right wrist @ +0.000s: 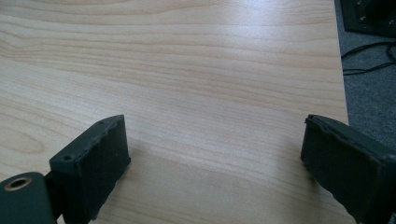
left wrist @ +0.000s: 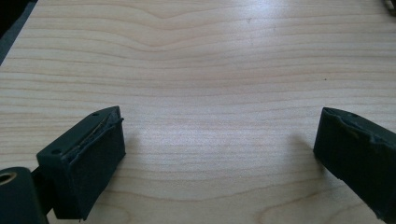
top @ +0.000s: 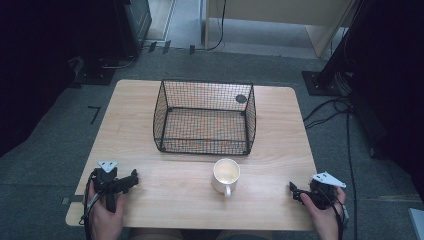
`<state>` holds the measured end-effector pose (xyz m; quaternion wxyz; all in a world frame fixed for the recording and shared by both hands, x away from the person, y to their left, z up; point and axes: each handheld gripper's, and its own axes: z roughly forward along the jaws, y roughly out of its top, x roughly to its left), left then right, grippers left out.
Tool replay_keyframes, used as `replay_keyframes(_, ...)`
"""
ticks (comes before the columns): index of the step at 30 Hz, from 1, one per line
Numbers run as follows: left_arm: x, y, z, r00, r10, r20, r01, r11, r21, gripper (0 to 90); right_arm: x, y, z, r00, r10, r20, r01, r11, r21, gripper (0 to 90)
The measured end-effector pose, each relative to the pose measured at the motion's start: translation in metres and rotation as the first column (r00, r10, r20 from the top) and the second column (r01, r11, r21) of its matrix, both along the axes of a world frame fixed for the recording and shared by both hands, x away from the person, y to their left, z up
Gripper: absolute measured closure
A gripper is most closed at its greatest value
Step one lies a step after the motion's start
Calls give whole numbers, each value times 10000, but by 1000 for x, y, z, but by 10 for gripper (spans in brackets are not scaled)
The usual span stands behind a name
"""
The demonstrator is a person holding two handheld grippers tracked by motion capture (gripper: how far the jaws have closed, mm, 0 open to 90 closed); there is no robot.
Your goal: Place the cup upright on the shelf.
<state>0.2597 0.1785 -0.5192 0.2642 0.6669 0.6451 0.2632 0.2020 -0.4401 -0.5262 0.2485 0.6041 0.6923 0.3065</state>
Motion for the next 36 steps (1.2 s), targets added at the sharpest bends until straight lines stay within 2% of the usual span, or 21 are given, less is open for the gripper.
replay_keyframes(2,0,0,0,10000,-2,-4,2,10000,3,22,-1,1,1,9997,-185,150,185,9998,18,125)
replay_keyframes(7,0,0,0,10000,-3,-5,3,10000,2,22,-3,4,3,9998,-121,185,119,9998,131,121)
replay_keyframes(12,0,0,0,10000,-32,10,32,10000,0,22,-4,19,9,9993,267,245,-269,9996,112,122)
replay_keyframes(21,0,0,0,10000,-34,7,34,10000,0,22,-6,46,28,9926,957,744,-975,9950,207,122)
replay_keyframes(32,0,0,0,10000,-35,6,35,10000,4,22,-7,67,36,9867,1465,704,-1486,9886,254,122)
replay_keyframes(36,0,0,0,10000,-32,11,32,10000,-3,22,-7,78,40,9818,1738,761,-1767,9837,338,123)
